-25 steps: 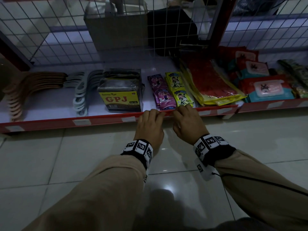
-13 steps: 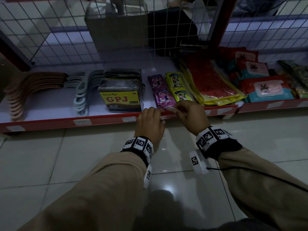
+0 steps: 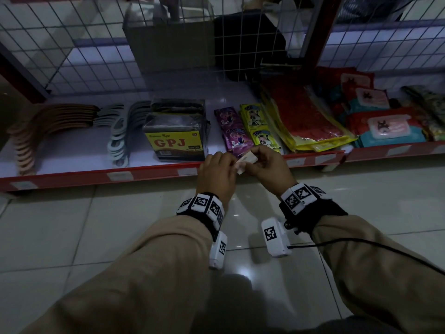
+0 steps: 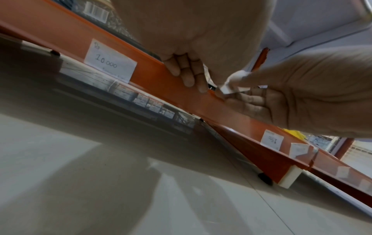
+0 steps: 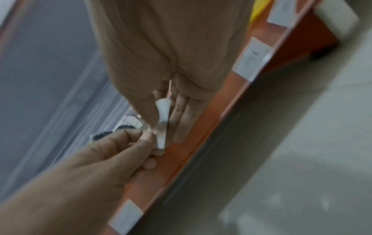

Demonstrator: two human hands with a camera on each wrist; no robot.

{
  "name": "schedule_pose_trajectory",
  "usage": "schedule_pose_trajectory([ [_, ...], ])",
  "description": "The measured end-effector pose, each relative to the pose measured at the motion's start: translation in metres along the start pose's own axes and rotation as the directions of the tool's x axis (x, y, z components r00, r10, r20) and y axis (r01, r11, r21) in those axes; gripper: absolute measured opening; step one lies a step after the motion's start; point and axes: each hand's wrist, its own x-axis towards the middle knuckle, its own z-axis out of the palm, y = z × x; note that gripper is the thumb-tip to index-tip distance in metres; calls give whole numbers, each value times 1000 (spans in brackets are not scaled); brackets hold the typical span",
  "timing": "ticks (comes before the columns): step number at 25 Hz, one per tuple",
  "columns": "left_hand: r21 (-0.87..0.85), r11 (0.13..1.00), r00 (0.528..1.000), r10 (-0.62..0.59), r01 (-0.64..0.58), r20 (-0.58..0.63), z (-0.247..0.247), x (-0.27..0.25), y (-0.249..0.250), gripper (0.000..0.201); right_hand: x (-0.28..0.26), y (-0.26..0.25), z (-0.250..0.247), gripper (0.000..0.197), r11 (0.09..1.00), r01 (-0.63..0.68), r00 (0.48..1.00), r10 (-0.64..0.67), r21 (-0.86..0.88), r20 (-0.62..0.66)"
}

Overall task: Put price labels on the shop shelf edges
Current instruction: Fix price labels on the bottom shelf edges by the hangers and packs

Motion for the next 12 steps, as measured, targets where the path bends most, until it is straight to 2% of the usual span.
schedule_pose_trajectory([
  [3, 26, 1000, 1000, 11, -11, 6, 1, 1, -1, 15, 2, 0, -14, 10, 961, 143, 990, -139, -238, 33],
  [6, 60, 998, 999, 33, -34, 16, 1, 1, -2, 14, 6, 2, -28, 12, 883, 196, 981, -178, -428, 80],
  [12, 79, 992, 995, 94, -96, 27, -5, 0, -7, 15, 11, 8, -29, 9, 913, 193, 963, -247, -359, -111],
])
